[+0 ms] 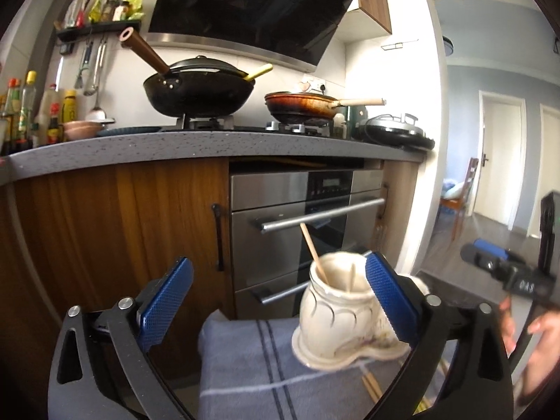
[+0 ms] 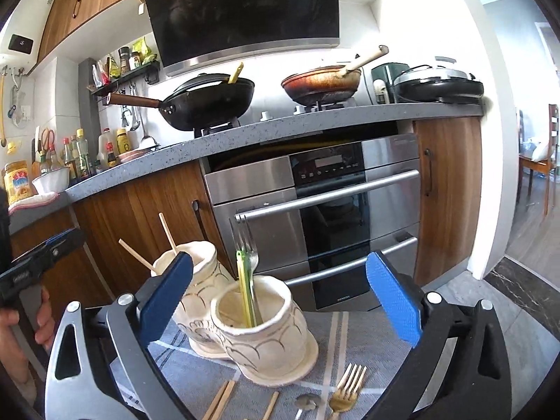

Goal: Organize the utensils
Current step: 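Withdraw both tools from the holder toward the remaining utensils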

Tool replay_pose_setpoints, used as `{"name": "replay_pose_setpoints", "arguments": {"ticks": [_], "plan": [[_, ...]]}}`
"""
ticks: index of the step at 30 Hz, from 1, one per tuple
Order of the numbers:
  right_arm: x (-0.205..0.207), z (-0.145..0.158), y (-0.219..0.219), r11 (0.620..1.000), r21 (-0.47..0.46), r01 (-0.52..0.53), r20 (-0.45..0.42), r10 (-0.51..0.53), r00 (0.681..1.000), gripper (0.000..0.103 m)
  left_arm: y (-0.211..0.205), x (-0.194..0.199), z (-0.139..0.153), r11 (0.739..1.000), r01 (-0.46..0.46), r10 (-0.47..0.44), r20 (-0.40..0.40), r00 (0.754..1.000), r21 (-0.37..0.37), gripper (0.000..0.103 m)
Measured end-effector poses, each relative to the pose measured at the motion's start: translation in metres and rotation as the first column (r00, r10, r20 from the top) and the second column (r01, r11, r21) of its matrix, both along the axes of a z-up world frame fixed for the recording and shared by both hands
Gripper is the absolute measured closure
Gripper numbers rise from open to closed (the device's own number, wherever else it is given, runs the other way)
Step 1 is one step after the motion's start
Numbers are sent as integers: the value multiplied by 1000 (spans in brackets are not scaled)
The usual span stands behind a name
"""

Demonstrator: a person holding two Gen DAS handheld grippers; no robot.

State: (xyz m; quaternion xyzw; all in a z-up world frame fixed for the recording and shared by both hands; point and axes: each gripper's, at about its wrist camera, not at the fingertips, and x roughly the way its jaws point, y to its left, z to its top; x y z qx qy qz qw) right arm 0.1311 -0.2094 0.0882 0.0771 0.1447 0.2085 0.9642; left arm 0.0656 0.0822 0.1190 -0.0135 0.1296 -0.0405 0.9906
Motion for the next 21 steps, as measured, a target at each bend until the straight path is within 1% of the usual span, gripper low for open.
{"name": "replay_pose_setpoints", "arguments": {"ticks": [2,8,11,12,16,21], "plan": [[-5,-2,-1,1000,-13,14,-3,-14,1000,5,-6,-8,-5,1000,6,-6,-4,1000,8,5],[-17,-13,-7,998,-42,54,-23,-55,998,5,-35,-22,-28,999,25,-23,-53,998,45,5],[-23,-25,-11,995,-74,68,-48,-72,996,5,-55,-24,-47,995,19,-9,-96,995,96,5],[-25,-32,-13,992,-96,77,-62,-83,995,5,-63,-24,-56,994,32,-19,-118,993,107,5],[-34,-55,-20,985,-148,92,-110,-109,988,5,-78,-25,-80,991,78,-59,-172,983,110,5],[-49,-82,-33,975,-196,107,-161,-140,977,5,-83,-21,-107,992,86,-59,-252,966,94,5]]}}
